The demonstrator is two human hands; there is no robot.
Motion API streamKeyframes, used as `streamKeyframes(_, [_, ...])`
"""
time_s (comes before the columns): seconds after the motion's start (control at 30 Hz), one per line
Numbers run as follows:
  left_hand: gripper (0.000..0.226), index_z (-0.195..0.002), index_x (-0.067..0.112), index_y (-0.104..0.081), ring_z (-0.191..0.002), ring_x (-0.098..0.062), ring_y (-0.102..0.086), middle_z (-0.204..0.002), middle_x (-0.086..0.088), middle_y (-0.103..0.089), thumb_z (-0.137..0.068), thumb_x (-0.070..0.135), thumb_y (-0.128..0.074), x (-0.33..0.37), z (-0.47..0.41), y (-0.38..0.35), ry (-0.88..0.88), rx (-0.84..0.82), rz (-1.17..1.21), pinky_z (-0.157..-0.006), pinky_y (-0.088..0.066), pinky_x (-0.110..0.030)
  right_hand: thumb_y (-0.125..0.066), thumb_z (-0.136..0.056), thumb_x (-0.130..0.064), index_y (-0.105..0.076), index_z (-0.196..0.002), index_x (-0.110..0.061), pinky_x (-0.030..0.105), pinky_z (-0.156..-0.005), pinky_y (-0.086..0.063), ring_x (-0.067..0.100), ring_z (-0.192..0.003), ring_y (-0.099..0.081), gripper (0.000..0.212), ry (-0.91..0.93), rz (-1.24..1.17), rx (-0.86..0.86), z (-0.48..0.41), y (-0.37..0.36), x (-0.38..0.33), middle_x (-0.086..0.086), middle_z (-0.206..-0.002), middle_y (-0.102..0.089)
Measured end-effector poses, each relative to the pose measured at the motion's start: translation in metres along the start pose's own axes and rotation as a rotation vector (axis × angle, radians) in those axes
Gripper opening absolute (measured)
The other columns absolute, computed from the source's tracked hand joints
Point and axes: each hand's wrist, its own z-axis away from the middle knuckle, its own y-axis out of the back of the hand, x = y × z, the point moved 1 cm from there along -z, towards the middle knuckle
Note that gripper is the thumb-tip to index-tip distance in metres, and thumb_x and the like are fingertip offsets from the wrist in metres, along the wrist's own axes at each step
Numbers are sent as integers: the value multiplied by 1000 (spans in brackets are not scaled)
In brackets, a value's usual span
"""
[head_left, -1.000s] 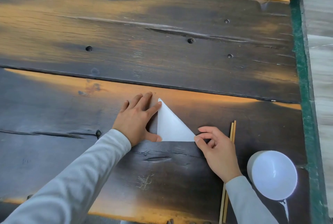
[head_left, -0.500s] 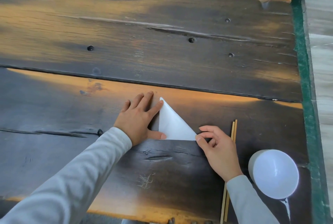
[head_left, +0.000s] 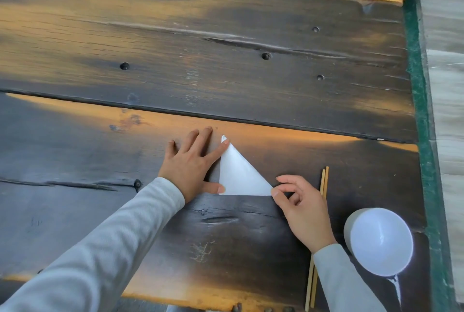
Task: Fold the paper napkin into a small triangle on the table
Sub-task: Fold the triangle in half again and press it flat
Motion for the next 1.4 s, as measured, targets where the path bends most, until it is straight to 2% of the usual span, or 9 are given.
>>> streamKeyframes(0.27, [121, -155, 45, 10, -152, -27, 2, -167, -4, 12, -64, 85, -61, -1, -1, -5, 20, -21, 42, -113, -25, -68, -71, -92, -21, -63, -108, -35, 13, -70, -49, 0, -81, -63, 23, 18, 69, -21, -1, -2, -8, -35, -86, -66])
streamKeyframes(0.37, [124, -154, 46, 10, -152, -26, 3, -167, -3, 13, -61, 86, -62, -1, -2, -7, 26, -15, 49, -113, -24, -68, -71, -93, -19, -64, -116, -29, 9, -69, -46, -3, -82, -62, 26, 31, 120, 13, 3, -6, -11, -22, -79, -68])
streamKeyframes(0.6, [127, -146, 57, 22, -150, -36, 27, -162, -11, 33, -52, 95, -55, -2, -2, -13, 99, -23, 63, -108, -13, -79, -73, -92, -21, -58, -131, -29, -1, -68, -38, 3, -76, -62, 43, -28, 197, 51, 9, -14, -17, -11, -102, -60])
streamKeyframes(0.97, [129, -137, 63, 33, -148, -38, 31, -159, -6, 41, -53, 93, -60, -5, -6, -20, 119, -87, 163, -106, -6, -84, -73, -91, -14, -63, -126, -23, 11, -73, -47, 8, -78, -62, 37, -76, 194, 152, 11, -17, -18, -5, -105, -64])
streamKeyframes(1.07, [129, -138, 63, 32, -148, -38, 31, -158, -6, 42, -53, 92, -61, -5, -6, -19, 115, -88, 164, -106, -7, -85, -68, -93, -13, -63, -127, -19, 29, -93, -52, 12, -108, -56, 35, 100, 285, 280, 23, -29, -31, 2, -126, -61])
streamKeyframes(1.13, [128, -138, 63, 30, -149, -37, 30, -159, -5, 41, -54, 91, -61, -4, -6, -19, 118, -84, 167, -105, -7, -85, -57, -100, -28, -53, -140, -18, 39, -112, -38, 15, -135, -42, 41, 286, 321, 196, 30, -51, -47, 0, -147, -51])
streamKeyframes(1.23, [122, -137, 64, 31, -149, -36, 30, -159, -5, 41, -60, 88, -60, -5, -5, -19, 123, -79, 169, -106, -8, -84, -27, -105, -59, -15, -162, -15, 46, -125, 2, 17, -157, -1, 72, 455, 526, -77, 30, -92, -64, 3, -171, -7])
streamKeyframes(1.3, [120, -138, 63, 30, -149, -37, 30, -159, -5, 41, -63, 87, -60, -5, -5, -19, 121, -79, 162, -106, -7, -84, -13, -101, -69, 1, -162, -14, 50, -123, 9, 21, -157, 9, 83, 462, 671, -143, 24, -106, -63, 4, -170, 7])
streamKeyframes(1.4, [123, -139, 62, 30, -149, -38, 30, -159, -6, 41, -58, 91, -58, -5, -5, -18, 124, -95, 144, -106, -7, -84, -8, -97, -75, 2, -162, -13, 52, -124, 10, 25, -157, 8, 90, 409, 797, -160, 14, -101, -47, 6, -169, 10])
